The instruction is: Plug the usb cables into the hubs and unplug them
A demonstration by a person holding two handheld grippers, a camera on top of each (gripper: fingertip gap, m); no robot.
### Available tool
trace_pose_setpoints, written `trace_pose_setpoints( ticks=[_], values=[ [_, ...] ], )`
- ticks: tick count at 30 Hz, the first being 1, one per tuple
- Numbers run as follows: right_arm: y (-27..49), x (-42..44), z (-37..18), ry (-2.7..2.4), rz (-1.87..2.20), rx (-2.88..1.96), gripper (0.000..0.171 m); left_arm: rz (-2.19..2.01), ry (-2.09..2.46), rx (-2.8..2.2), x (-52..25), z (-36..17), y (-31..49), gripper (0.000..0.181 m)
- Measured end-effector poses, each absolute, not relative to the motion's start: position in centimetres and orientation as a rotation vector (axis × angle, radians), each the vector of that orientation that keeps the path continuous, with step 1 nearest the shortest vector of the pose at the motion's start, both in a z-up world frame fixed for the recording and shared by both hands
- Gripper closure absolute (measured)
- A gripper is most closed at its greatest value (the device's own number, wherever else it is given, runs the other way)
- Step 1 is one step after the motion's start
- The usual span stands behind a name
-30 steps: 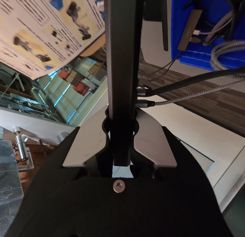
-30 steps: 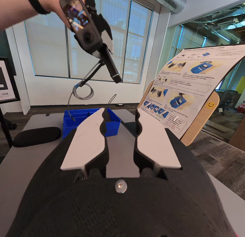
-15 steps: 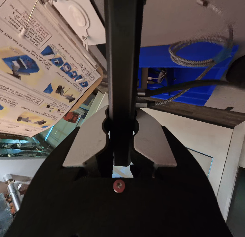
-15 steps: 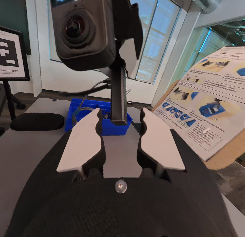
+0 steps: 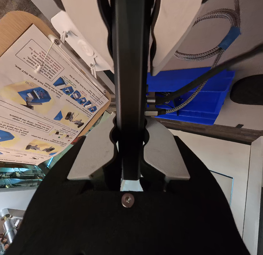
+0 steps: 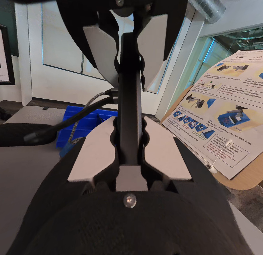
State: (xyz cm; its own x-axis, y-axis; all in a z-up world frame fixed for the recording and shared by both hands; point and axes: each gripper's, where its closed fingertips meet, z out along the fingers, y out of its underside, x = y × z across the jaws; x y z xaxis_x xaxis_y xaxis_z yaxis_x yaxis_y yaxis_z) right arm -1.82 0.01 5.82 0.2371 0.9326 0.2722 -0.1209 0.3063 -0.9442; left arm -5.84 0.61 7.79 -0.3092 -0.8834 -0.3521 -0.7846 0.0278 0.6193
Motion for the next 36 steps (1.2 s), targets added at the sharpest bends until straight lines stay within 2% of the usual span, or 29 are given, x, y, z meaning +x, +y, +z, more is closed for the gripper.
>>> trace_pose_setpoints(
  ticks=[8, 10, 13, 17, 21, 23, 25, 27, 31, 33, 36],
  values=[
    [-0.5, -2.0, 5.8, -1.044, 0.920, -0.977, 0.141, -1.134, -2.097, 1.817, -5.9, 8.2, 0.0, 0.148],
    [-0.6, -2.1, 6.0, -1.012, 1.007, -0.996, 0.141, -1.158, -2.058, 1.889, -5.9, 9.2, 0.6, 0.132],
    [-1.1, -2.7, 6.3, -0.953, 1.238, -1.039, 0.142, -1.149, -2.024, 1.990, -5.5, 11.3, 0.7, 0.118],
    [-2.3, -3.9, 6.6, -0.814, 1.708, -1.066, 0.142, -1.063, -2.049, 2.231, -4.7, 14.7, 1.1, 0.116],
    [-3.6, -4.5, 7.2, -0.710, 1.994, -1.007, 0.141, -0.846, -2.161, 2.693, -4.1, 19.4, 2.3, 0.119],
    [-3.7, -4.3, 7.8, -0.618, 2.120, -0.985, 0.143, -0.526, -2.172, 3.021, -4.2, 21.4, 2.4, 0.116],
    [-3.6, -3.9, 8.3, -0.550, 2.204, -0.941, 0.143, -0.027, -2.108, 3.375, -4.6, 23.2, 2.1, 0.108],
    [-3.3, -3.3, 8.8, -0.506, 2.231, -0.905, 0.143, 0.674, -1.957, 3.626, -5.6, 24.2, 1.0, 0.103],
    [-3.1, -2.3, 9.5, -0.497, 2.204, -0.836, 0.142, 2.102, -1.397, 3.685, -9.4, 21.6, -1.4, 0.115],
    [-3.2, -2.0, 9.8, -0.494, 2.204, -0.816, 0.141, 2.437, -1.237, 3.507, -9.5, 17.6, -2.3, 0.112],
    [-3.5, -1.8, 10.1, -0.505, 2.192, -0.787, 0.142, 2.507, -1.292, 3.367, -6.9, 12.2, -3.1, 0.106]
  ],
)
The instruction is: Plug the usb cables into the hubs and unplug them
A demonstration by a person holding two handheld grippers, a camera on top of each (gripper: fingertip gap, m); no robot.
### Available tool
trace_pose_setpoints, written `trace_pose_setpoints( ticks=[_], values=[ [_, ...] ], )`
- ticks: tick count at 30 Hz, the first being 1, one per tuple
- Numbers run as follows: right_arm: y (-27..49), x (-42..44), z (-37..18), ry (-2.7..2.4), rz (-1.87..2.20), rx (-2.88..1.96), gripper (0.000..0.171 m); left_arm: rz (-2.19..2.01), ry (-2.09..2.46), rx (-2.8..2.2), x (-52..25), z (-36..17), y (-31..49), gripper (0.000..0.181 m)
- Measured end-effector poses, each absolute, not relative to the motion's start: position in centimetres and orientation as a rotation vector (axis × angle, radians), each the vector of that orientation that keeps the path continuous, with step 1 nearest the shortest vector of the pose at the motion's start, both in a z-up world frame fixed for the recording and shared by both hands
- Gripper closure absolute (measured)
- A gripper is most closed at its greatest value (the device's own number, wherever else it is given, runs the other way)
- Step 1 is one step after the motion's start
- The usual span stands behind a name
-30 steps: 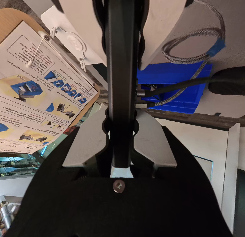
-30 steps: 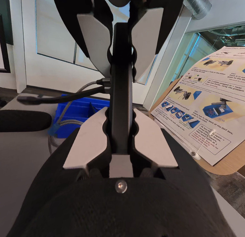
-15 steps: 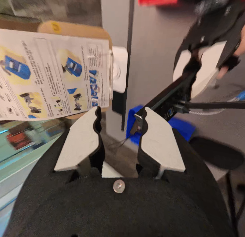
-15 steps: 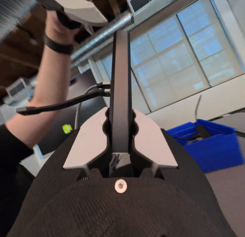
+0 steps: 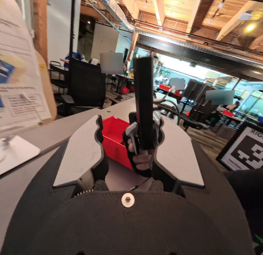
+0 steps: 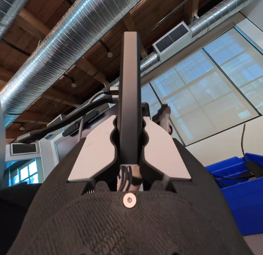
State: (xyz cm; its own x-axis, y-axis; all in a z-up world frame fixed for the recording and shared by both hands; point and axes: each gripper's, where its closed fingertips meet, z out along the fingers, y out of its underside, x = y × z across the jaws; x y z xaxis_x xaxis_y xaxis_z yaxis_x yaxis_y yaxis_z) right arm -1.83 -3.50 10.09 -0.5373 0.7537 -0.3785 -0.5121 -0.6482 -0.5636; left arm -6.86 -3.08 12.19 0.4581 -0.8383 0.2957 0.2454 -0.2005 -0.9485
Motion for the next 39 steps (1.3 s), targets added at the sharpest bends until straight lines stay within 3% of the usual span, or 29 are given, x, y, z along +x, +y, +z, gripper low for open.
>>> trace_pose_setpoints(
  ticks=[7, 14, 24, 33, 39],
  values=[
    [-3.8, -3.0, 8.8, -0.614, 2.079, -0.820, 0.141, -1.158, 0.724, -1.427, 0.1, 9.5, -3.5, 0.104],
    [-4.1, -4.3, 7.9, -0.711, 1.939, -0.854, 0.142, -1.098, 0.744, -1.355, -0.4, 9.0, -2.6, 0.150],
    [-4.0, -6.4, 5.1, -0.985, 1.668, -1.093, 0.139, -1.123, 0.716, -1.387, -3.8, 9.7, -2.1, 0.150],
    [-5.4, -6.8, 6.2, -0.777, 1.917, -0.980, 0.142, -1.100, 0.717, -1.358, -3.2, 10.2, -2.9, 0.147],
    [-4.8, -7.1, 5.1, -0.841, 1.745, -0.974, 0.141, -1.012, 0.789, -1.425, -2.8, 8.7, -2.4, 0.152]
  ],
)
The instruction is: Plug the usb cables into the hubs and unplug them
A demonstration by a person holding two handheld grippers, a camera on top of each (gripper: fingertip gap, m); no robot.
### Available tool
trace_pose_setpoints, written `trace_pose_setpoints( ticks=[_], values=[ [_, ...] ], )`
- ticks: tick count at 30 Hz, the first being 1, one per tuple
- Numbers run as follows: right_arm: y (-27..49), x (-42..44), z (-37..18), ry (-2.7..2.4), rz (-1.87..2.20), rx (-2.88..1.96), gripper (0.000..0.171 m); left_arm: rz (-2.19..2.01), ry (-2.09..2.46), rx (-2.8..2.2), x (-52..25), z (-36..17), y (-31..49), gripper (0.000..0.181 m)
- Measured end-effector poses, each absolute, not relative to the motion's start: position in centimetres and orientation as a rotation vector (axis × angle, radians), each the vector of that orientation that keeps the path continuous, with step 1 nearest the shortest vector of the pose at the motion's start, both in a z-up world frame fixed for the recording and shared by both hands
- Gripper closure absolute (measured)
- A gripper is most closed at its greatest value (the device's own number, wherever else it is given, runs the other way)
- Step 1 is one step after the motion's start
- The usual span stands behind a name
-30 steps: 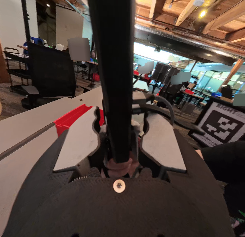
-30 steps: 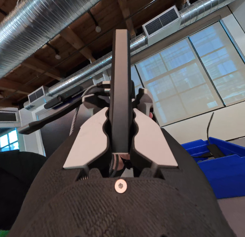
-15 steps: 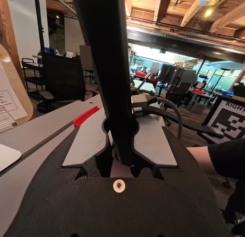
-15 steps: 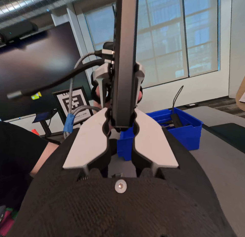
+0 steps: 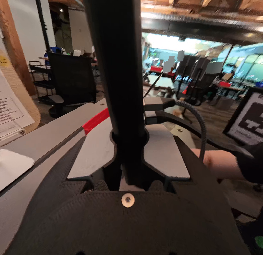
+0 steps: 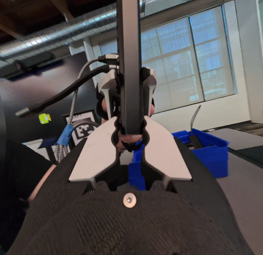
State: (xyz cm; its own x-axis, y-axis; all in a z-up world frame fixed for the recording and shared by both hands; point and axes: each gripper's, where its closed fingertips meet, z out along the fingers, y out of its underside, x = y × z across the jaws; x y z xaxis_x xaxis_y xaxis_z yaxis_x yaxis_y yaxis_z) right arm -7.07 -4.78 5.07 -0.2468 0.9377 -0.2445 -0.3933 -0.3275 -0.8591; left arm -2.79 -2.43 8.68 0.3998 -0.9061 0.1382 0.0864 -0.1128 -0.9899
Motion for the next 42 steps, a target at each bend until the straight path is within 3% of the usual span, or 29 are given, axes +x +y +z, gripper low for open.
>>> trace_pose_setpoints(
  ticks=[3, 8, 14, 20, 29, 42],
  values=[
    [-2.0, -6.7, 4.3, -0.842, 1.504, -1.128, 0.131, -0.758, 0.727, -1.471, -4.6, 8.2, -0.5, 0.151],
    [3.2, -0.6, 7.3, -0.661, 0.977, -1.205, 0.134, -0.546, 0.602, -1.474, -6.9, 8.5, 1.1, 0.150],
    [-2.5, -0.4, 12.4, -0.694, 0.880, -1.145, 0.134, -0.301, 0.446, -1.502, -7.6, 7.2, 3.6, 0.150],
    [-2.1, -3.0, 9.4, -0.804, 0.570, -1.215, 0.135, -0.259, 0.501, -1.542, -4.1, 4.4, 4.4, 0.151],
    [-0.2, -3.1, 7.3, -0.773, 0.751, -1.336, 0.152, -0.265, 0.508, -1.525, -2.8, 4.0, 4.3, 0.150],
    [-0.9, -3.6, 7.6, -0.772, 0.822, -1.283, 0.154, -0.245, 0.508, -1.489, -2.7, 4.5, 4.0, 0.151]
  ],
)
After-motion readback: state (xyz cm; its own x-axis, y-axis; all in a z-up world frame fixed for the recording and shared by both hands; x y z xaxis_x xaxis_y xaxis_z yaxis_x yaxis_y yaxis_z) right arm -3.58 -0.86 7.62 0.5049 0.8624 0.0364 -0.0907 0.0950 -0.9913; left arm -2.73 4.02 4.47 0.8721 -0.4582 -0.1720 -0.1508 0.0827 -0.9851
